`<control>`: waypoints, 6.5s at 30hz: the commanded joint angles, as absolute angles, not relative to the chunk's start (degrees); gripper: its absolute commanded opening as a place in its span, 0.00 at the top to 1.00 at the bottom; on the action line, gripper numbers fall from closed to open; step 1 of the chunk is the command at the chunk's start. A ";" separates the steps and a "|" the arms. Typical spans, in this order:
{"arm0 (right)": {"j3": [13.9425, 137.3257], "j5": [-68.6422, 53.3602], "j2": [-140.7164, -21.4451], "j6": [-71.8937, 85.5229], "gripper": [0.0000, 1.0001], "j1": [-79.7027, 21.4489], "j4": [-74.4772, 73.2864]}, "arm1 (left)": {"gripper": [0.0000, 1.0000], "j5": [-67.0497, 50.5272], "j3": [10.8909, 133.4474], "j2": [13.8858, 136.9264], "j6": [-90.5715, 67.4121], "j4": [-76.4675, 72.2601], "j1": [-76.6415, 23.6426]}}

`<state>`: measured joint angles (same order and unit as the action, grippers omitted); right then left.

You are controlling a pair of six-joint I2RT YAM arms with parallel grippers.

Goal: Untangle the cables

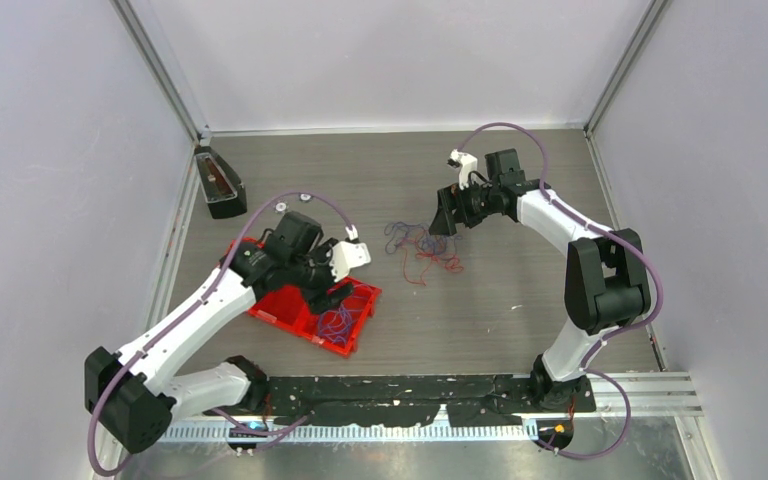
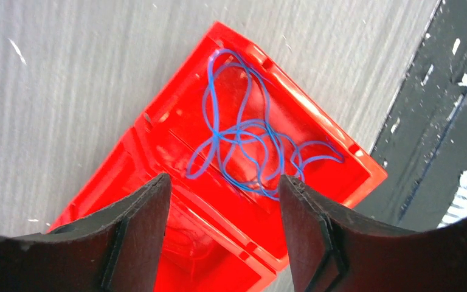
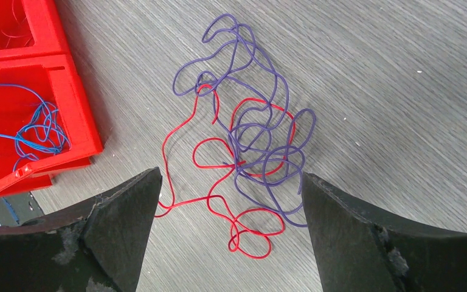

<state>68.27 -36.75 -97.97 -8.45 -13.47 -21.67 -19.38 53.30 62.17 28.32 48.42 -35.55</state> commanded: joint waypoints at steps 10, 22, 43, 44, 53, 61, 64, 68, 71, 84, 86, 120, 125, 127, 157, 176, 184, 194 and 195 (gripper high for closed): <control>69.26 -37.60 -95.19 -8.94 0.09 -13.15 -21.97 | 0.52 -29.12 61.69 73.68 34.82 44.16 -33.70; 68.59 -37.86 -95.27 -8.74 0.10 -12.44 -21.90 | 0.84 -28.83 55.94 77.18 36.89 44.68 -33.68; 68.33 -38.01 -95.69 -8.58 0.11 -12.40 -22.50 | 1.00 -31.59 50.25 76.13 49.88 48.12 -34.48; 68.26 -38.00 -95.64 -8.61 0.12 -12.40 -22.50 | 1.00 -30.96 49.37 76.80 50.30 47.61 -34.91; 68.03 -37.71 -95.71 -8.68 0.12 -12.34 -22.55 | 1.00 -22.47 47.46 85.31 51.38 41.44 -37.88; 68.39 -37.61 -95.85 -8.98 0.12 -12.14 -22.94 | 1.00 -18.79 46.93 87.47 50.22 36.35 -38.76; 68.81 -37.63 -95.97 -8.88 0.12 -12.13 -22.92 | 0.81 -18.99 45.34 84.73 50.19 35.21 -38.76; 69.34 -37.61 -95.91 -9.16 0.12 -12.08 -23.25 | 0.46 -23.77 44.77 77.64 49.93 37.31 -38.81; 69.74 -37.83 -95.89 -9.62 0.12 -12.05 -23.81 | 0.34 -24.90 47.28 74.31 49.43 42.18 -38.76; 73.65 -37.68 -97.36 -13.32 0.12 -11.87 -27.74 | 0.11 -26.20 56.80 62.62 41.50 47.02 -36.47; 74.31 -35.87 -97.79 -14.57 0.12 -11.87 -28.81 | 0.11 -28.91 57.90 61.66 37.10 44.39 -34.03; 72.51 -37.05 -109.88 -8.46 0.83 -17.80 -27.71 | 0.23 -33.97 71.85 102.80 -8.27 9.72 -40.79; 71.84 -37.15 -109.67 -8.23 0.86 -16.80 -27.63 | 0.38 -32.47 73.57 106.38 -6.26 11.34 -42.35; 71.88 -37.13 -109.76 -7.99 0.88 -16.00 -27.68 | 0.45 -31.78 74.10 107.05 -3.62 14.13 -43.48; 71.35 -38.51 -102.56 -20.55 0.95 -14.26 -28.80 | 0.43 -27.78 91.40 116.36 -10.42 25.55 -29.10; 71.12 -38.59 -103.34 -18.63 0.95 -14.32 -28.78 | 0.65 -29.15 93.79 126.01 -19.31 22.16 -30.67; 69.83 -36.78 -103.58 -20.26 0.95 -14.26 -29.78 | 0.86 -26.23 92.75 122.76 -18.18 21.50 -29.79; 71.35 -35.54 -104.60 -21.61 0.95 -13.94 -32.25 | 1.00 -29.18 94.20 122.22 -18.20 20.68 -29.15; 71.44 -35.17 -104.53 -22.10 0.94 -13.78 -33.04 | 1.00 -29.72 93.13 120.42 -17.94 20.06 -28.68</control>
